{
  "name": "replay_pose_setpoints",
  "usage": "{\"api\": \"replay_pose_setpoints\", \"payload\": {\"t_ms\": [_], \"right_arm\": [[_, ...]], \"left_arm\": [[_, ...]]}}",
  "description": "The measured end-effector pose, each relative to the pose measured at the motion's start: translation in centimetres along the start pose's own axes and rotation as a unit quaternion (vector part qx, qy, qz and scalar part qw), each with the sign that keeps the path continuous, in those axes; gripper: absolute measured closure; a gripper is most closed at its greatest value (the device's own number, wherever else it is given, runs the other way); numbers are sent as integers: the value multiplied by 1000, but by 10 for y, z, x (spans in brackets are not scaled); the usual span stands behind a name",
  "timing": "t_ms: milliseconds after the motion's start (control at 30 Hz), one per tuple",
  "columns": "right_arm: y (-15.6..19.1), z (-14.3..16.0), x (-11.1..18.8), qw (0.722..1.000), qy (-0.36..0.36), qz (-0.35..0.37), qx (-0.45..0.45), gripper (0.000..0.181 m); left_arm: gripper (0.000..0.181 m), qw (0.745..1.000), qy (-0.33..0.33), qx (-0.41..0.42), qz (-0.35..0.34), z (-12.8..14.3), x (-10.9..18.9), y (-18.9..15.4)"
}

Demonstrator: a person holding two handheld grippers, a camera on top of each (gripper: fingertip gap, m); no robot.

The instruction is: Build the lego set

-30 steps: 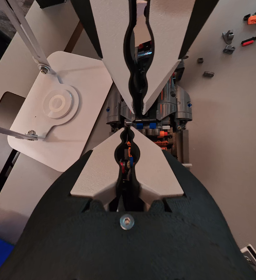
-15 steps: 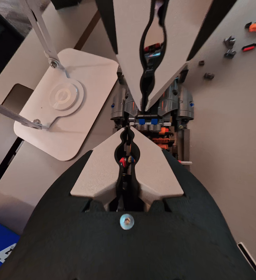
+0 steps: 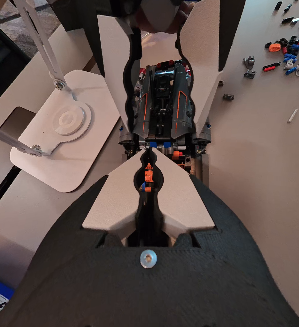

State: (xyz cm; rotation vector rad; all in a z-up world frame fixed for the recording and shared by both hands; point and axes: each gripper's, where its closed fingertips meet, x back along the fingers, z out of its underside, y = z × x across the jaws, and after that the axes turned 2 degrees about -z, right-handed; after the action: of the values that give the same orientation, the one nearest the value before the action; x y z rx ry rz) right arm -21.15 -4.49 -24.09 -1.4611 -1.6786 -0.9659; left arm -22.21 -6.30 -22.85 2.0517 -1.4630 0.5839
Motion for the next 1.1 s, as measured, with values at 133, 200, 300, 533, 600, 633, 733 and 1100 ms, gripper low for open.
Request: {"api": "replay_pose_setpoints", "payload": {"t_ms": [133, 200, 300, 533, 600, 633, 733, 1100], "right_arm": [[0, -2, 4, 1000, -12, -6, 1, 114], [-1, -5, 9, 1000, -24, -13, 4, 122], [0, -5, 8, 1000, -19, -18, 15, 122], [-1, -3, 11, 999, 12, 11, 31, 104], [1, -1, 6, 999, 27, 19, 43, 99], [2, 1, 2, 998, 37, 20, 42, 97], [2, 0, -3, 998, 41, 15, 35, 102], [-1, -1, -1, 999, 37, -2, 28, 111]], "left_arm": [[181, 1000, 0, -3, 2, 0, 0, -1], [181, 1000, -3, -2, 9, -2, 1, -3], [181, 1000, -5, 0, 11, -1, 0, -4], [181, 1000, 0, -5, 6, 0, -1, -1], [181, 1000, -1, -3, 8, 0, -1, -1], [181, 1000, -1, -3, 8, 0, -1, -1], [181, 1000, 0, -4, 7, 0, -1, -2], [181, 1000, 0, -7, 5, 0, -1, -1]]}}
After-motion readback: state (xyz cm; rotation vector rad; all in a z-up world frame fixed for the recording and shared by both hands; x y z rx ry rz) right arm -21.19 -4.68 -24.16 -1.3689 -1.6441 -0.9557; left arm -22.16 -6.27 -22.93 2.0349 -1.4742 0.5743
